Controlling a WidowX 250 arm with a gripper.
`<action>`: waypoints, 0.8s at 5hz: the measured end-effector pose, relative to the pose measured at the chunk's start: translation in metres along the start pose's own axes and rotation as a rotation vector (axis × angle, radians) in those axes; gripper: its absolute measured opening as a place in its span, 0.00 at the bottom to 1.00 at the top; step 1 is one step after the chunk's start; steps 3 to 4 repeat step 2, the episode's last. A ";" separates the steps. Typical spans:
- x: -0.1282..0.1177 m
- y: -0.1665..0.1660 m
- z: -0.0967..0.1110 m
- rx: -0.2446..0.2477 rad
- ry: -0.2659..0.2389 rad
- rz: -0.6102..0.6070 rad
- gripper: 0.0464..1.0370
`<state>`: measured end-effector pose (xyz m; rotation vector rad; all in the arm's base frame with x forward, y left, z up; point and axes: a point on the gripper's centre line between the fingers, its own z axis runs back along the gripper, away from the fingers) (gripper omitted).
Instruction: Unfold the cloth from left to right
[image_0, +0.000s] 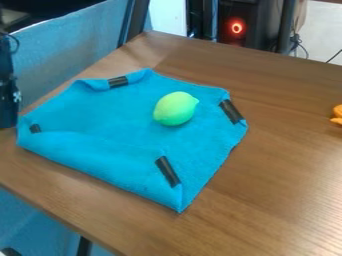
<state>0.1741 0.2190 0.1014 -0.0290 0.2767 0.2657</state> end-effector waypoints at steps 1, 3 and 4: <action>-0.007 -0.013 0.020 -0.121 -0.074 -0.065 0.96; -0.029 -0.037 0.072 -0.252 -0.250 -0.171 0.96; -0.029 -0.037 0.072 -0.252 -0.250 -0.171 0.96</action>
